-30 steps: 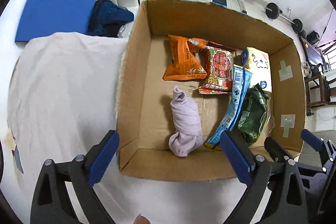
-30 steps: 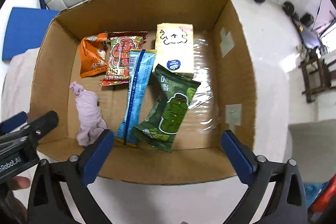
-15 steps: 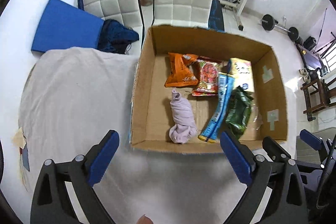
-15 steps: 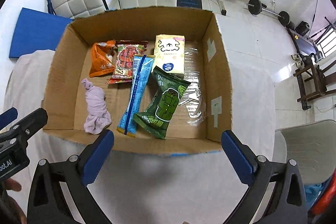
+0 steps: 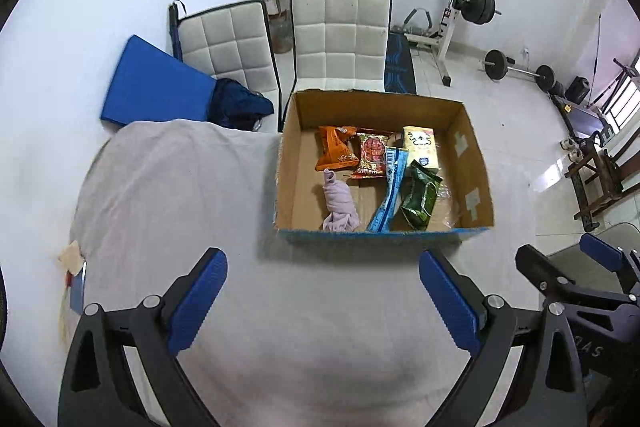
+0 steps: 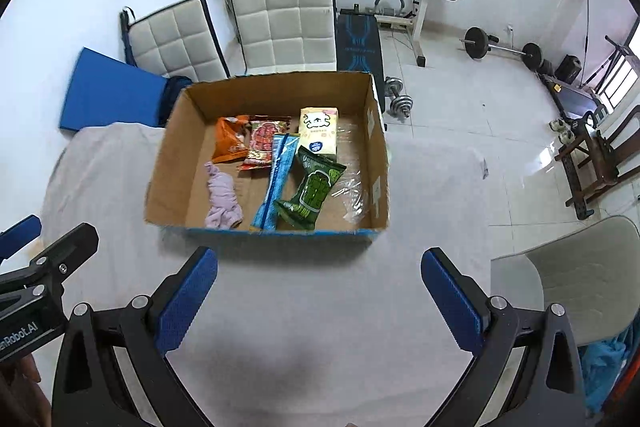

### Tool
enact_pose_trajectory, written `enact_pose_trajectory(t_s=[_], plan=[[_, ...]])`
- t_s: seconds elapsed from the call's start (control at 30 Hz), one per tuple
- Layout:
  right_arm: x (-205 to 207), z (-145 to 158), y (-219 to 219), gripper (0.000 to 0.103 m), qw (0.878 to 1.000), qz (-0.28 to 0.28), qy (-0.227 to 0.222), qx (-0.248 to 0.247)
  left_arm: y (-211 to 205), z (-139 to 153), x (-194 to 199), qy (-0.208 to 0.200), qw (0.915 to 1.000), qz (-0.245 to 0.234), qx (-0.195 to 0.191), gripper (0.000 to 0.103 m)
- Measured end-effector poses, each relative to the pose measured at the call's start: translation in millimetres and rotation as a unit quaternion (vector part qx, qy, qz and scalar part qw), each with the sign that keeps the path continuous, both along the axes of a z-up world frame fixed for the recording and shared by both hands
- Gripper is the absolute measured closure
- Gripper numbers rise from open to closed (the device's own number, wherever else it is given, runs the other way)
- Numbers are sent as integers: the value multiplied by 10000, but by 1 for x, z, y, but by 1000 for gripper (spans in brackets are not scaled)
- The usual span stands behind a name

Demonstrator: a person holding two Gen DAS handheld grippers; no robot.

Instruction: Organize soft objects

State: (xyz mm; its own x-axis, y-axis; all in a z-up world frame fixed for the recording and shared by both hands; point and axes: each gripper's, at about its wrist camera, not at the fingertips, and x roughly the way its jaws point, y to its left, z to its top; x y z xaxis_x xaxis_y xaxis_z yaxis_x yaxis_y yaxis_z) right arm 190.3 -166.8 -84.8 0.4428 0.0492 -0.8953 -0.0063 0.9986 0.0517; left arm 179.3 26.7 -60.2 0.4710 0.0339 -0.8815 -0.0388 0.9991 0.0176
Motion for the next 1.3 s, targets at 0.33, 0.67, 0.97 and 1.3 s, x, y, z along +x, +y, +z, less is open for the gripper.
enact_pose_trajectory(t_s=[0.33,0.67,0.97,1.3], plan=[[-85,77,-5,0,9986,91,-488,158,2,56,-59,-292,9993,29,-239,4],[-147,132,-6,0,9966,213,-747,273,0,89,-94,-401,9989,-68,-241,4],[-159,144,-8,0,9970,114,-743,186,-2,95,-101,-469,9986,-45,-242,4],[-147,161,-11,0,9945,-17,-1050,64,-3,103,-103,-627,9979,-26,-141,4]])
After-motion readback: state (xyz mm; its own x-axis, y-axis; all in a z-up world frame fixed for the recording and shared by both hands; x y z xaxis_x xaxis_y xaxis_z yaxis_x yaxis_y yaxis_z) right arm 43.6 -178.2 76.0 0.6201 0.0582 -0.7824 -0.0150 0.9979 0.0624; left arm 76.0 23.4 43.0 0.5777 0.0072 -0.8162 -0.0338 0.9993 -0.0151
